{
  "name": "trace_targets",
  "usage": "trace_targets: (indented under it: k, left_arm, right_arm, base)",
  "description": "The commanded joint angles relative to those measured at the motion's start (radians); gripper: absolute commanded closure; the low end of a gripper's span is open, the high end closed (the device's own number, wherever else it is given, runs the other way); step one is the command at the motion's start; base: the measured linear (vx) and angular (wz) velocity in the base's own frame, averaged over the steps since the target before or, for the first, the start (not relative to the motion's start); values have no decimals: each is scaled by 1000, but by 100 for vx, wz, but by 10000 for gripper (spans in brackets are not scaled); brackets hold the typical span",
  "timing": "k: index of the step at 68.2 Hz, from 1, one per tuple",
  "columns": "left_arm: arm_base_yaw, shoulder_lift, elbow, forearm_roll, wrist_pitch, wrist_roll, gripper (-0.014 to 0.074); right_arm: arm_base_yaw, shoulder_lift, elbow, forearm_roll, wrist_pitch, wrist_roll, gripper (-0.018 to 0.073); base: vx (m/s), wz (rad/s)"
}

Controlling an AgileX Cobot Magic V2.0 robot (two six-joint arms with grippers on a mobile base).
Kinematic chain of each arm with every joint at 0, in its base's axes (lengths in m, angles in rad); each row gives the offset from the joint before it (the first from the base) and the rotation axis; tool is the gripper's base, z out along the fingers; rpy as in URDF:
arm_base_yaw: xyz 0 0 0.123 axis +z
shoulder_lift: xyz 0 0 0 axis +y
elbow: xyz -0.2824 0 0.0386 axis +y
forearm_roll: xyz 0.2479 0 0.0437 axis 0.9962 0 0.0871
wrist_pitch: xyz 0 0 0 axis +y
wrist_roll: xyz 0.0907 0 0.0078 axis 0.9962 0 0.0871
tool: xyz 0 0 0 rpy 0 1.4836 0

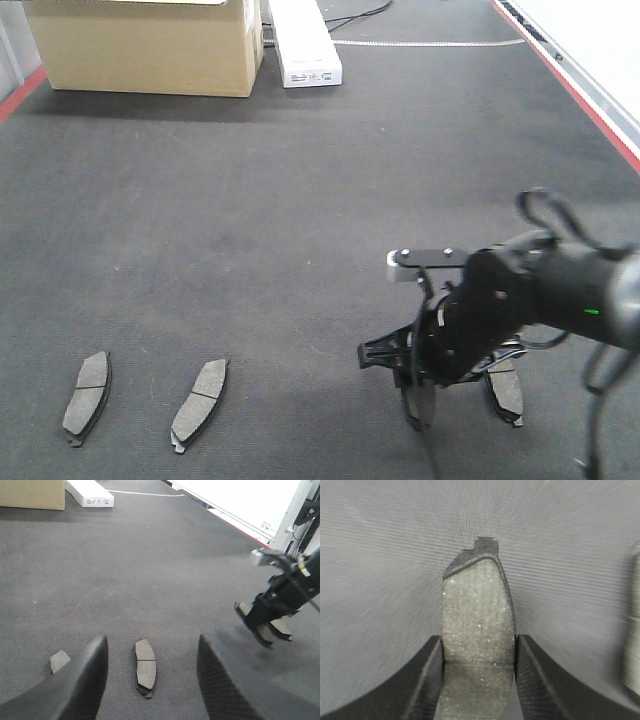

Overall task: Move and align brake pads A on conveyor
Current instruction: 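Lower the right gripper and release its brake pad beside the other pad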

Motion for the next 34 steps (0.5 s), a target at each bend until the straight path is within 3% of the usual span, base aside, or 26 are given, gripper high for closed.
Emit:
trace_targets:
  k: [1, 22, 34]
  left_arm:
    - [-5, 16, -20, -1, -83, -1, 220]
    - [-5, 16, -20, -1, -83, -1, 220]
    - [-5, 16, -20, -1, -83, -1, 220]
  right_arm:
    - [-1, 8, -56, 10, -26, -3, 396]
    - [-1, 73, -112, 28, -19, 39, 141]
    - [-1, 1, -110, 11, -28, 42, 123]
  base:
    - [0, 0]
    - [0, 0]
    - [0, 0]
